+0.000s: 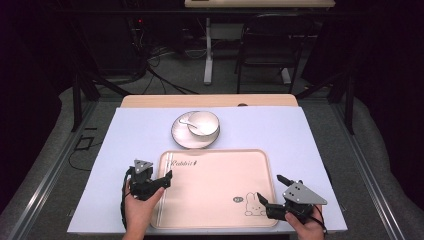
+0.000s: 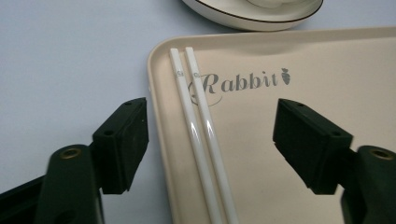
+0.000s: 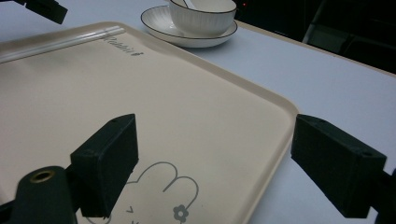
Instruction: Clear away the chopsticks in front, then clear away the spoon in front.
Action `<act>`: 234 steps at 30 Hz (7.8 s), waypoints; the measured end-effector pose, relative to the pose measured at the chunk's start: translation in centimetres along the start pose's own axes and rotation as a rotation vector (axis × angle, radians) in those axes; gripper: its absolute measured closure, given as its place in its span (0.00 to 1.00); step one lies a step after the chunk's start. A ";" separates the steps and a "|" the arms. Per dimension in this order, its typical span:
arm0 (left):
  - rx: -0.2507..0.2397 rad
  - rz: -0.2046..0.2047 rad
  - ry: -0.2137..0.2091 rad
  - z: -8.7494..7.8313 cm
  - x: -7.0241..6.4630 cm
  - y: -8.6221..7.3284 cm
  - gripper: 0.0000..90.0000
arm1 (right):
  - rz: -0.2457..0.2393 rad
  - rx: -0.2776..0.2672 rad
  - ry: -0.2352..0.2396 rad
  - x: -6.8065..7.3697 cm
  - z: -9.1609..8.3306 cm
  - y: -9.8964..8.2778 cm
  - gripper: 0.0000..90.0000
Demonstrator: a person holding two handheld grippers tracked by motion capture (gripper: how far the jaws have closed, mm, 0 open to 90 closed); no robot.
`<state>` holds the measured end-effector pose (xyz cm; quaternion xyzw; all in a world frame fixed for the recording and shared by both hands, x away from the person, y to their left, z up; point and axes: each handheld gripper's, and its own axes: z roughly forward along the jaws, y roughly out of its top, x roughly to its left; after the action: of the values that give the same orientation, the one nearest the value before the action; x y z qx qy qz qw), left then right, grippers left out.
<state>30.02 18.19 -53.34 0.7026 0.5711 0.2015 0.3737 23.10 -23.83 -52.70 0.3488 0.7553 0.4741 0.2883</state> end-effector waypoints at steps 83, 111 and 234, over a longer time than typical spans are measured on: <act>-0.012 -0.025 -0.092 2.5 -1.1 10.0 0.23 | -0.001 0.005 0.007 0.1 0.1 0.0 0.16; -0.002 -0.034 -0.110 6.3 -1.4 13.4 0.28 | -0.004 0.006 0.009 0.0 0.1 0.0 0.16; 0.067 -0.140 -0.075 16.3 -2.5 14.0 0.69 | 0.004 0.002 0.019 -0.2 0.1 0.1 0.16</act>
<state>50.09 10.04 -52.80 0.6799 0.6109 0.1293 0.3844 23.31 -23.88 -52.68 0.3462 0.7576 0.4774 0.2797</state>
